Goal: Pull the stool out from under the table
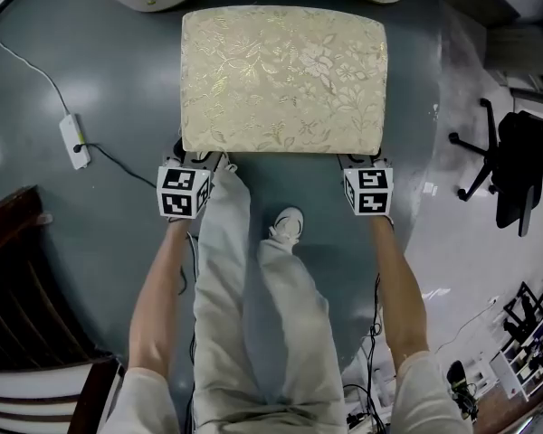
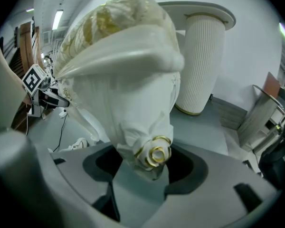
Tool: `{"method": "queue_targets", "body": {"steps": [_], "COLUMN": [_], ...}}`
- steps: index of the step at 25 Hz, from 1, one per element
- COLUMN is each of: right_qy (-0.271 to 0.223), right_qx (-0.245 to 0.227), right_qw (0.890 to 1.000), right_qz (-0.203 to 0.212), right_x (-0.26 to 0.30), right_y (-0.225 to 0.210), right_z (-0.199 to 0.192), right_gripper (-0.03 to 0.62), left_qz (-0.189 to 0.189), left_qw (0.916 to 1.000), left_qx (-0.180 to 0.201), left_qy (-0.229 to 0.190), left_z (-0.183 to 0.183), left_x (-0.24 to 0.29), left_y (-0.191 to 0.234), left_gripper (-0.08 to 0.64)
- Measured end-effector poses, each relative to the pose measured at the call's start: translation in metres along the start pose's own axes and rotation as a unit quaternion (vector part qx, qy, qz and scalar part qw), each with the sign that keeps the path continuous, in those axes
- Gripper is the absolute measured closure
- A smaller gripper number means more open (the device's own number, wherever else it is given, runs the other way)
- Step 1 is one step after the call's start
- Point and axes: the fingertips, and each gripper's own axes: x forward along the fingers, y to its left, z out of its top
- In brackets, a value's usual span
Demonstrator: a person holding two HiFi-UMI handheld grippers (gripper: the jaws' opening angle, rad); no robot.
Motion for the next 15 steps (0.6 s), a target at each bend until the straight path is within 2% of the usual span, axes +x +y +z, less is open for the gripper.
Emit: {"method": "queue_targets", "body": {"steps": [3, 9, 13, 15], "right_qy": [0.001, 0.022, 0.016, 0.012], "right_qx": [0.010, 0.046, 0.092, 0.106], "right_qw": [1.000, 0.999, 0.996, 0.994], "right_qz": [0.005, 0.004, -0.012, -0.022], "right_x": [-0.005, -0.043, -0.074, -0.090], "right_y": [0.001, 0.004, 0.000, -0.004], "right_z": [0.002, -0.010, -0.009, -0.004], "right_gripper": [0.313, 0.364, 0.471, 0.512], "left_qz": [0.000, 0.006, 0.031, 0.038], "left_qw": [1.0000, 0.9995, 0.9991, 0.9988], "left_qx": [-0.002, -0.021, -0.027, -0.030], "left_qy": [0.003, 0.023, 0.011, -0.001], "left_z": [-0.003, -0.009, 0.005, 0.018], "left_x": [-0.006, -0.052, -0.087, -0.100], "left_y": [0.003, 0.001, 0.007, 0.008], "left_gripper": [0.268, 0.282, 0.459, 0.503]}}
